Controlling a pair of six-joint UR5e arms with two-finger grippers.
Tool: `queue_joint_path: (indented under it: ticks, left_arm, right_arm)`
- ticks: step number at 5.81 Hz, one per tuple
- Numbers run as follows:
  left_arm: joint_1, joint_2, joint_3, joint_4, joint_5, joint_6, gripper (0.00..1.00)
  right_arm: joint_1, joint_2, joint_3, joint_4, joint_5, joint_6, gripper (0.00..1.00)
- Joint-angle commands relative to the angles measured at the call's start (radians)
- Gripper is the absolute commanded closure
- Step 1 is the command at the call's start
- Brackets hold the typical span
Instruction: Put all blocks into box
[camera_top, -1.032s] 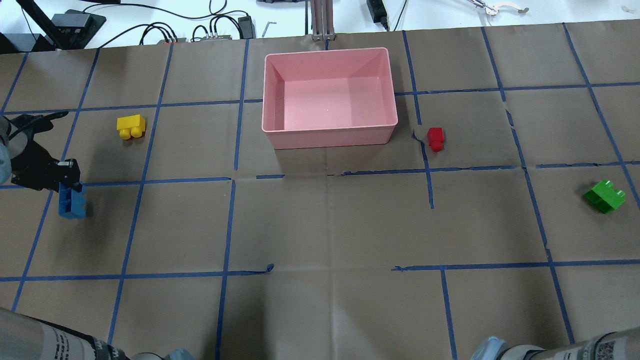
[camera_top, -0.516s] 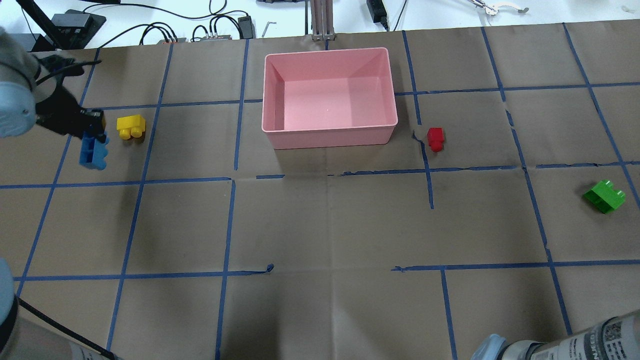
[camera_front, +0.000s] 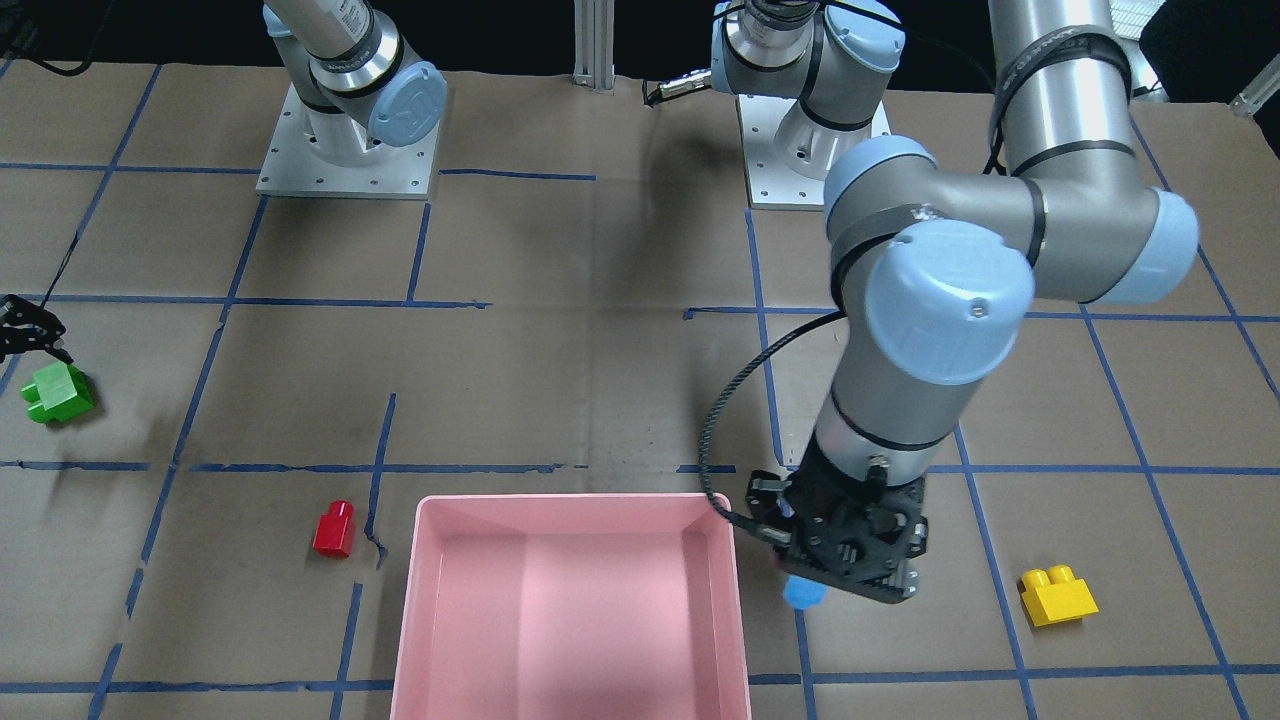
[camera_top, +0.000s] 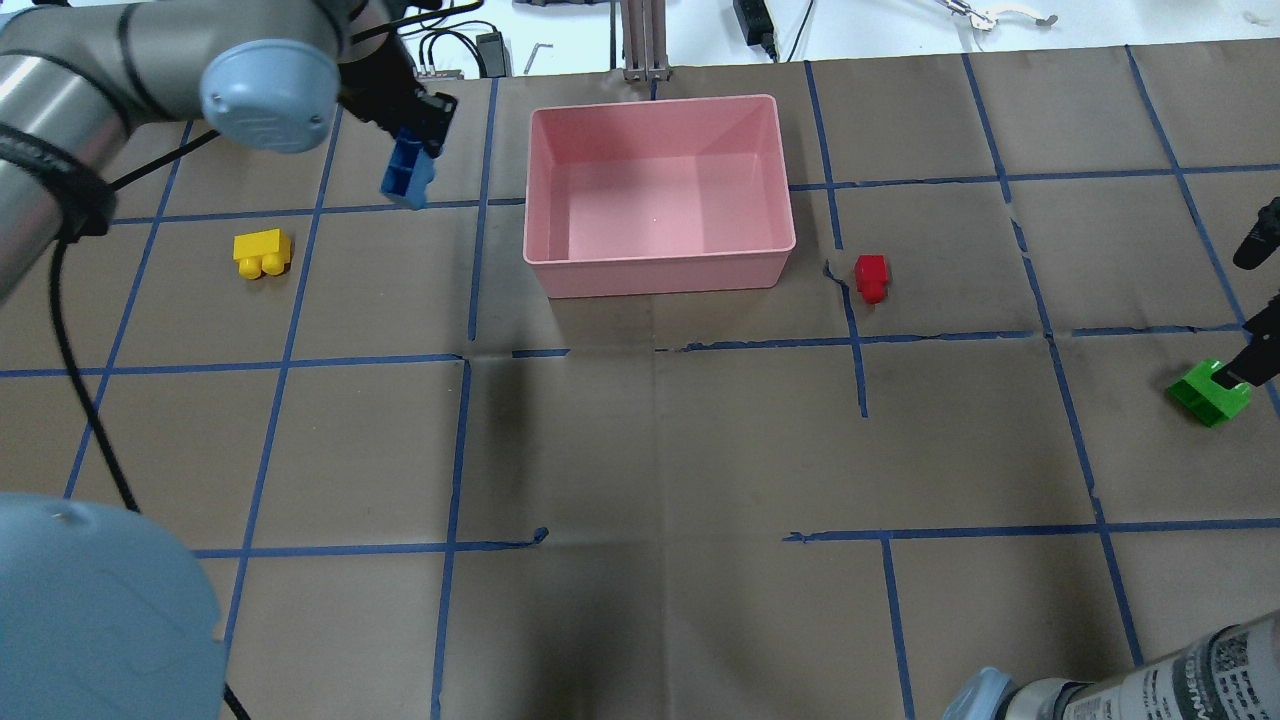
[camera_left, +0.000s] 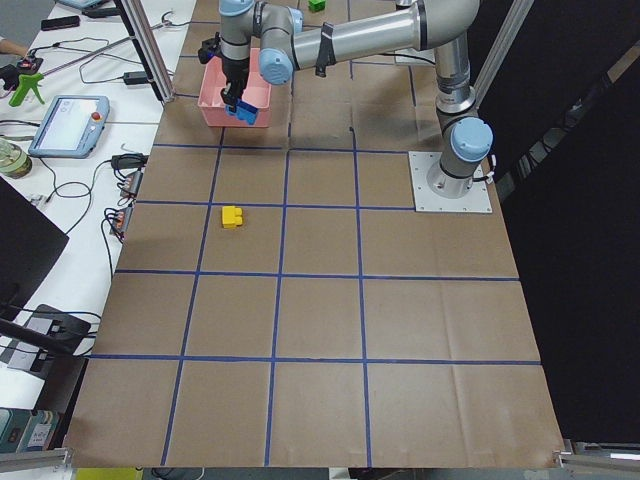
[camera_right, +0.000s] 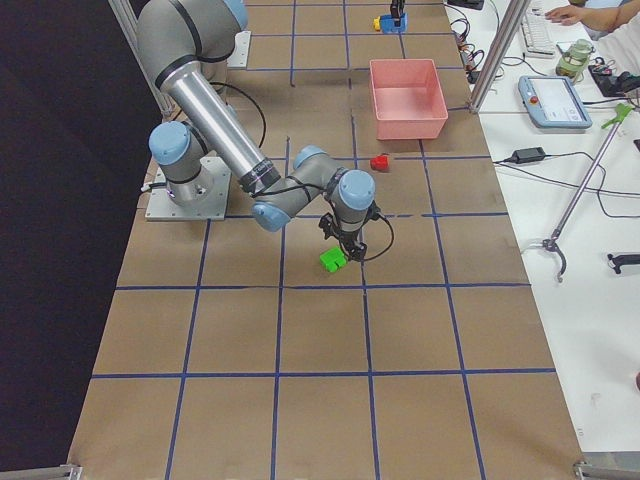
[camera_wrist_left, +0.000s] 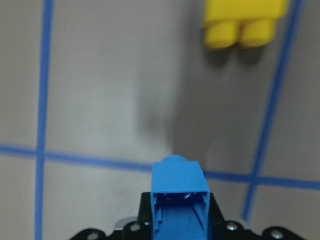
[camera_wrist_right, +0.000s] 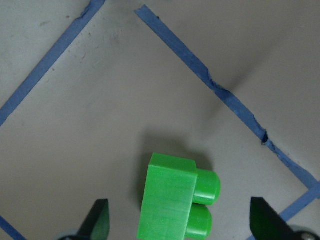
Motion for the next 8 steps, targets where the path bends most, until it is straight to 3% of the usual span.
queue_joint_path:
  ticks: [1,2,3,5,6,7,8]
  left_arm:
    - [-0.1,-0.128,0.114,0.008,-0.023,-0.097,1.0]
    - [-0.101,-0.15,0.112,0.016,-0.011,-0.097,0.26]
    - [-0.101,-0.141,0.114,0.011,-0.012,-0.098,0.0]
    - [-0.06,-0.094,0.103,-0.028,-0.009,-0.083,0.0]
    - [0.056,-0.025,0.068,-0.135,-0.011,-0.077,0.0]
    - [0.176,0.036,-0.049,-0.113,-0.011,-0.034,0.0]
    - [0.306,0.078,-0.155,-0.082,-0.014,0.045,0.0]
  right_arm:
    - [0.0,0.013,0.022,-0.066,0.001,-0.053,0.01]
    - [-0.002,0.033,0.022,-0.07,-0.001,-0.055,0.01]
    - [-0.016,0.036,0.028,-0.068,-0.007,-0.056,0.01]
    - [-0.025,0.051,0.043,-0.071,-0.016,-0.058,0.01]
    - [-0.026,0.057,0.043,-0.071,-0.019,-0.062,0.0]
    - [-0.026,0.059,0.043,-0.071,-0.019,-0.056,0.01]
    - [-0.026,0.059,0.043,-0.071,-0.019,-0.05,0.16]
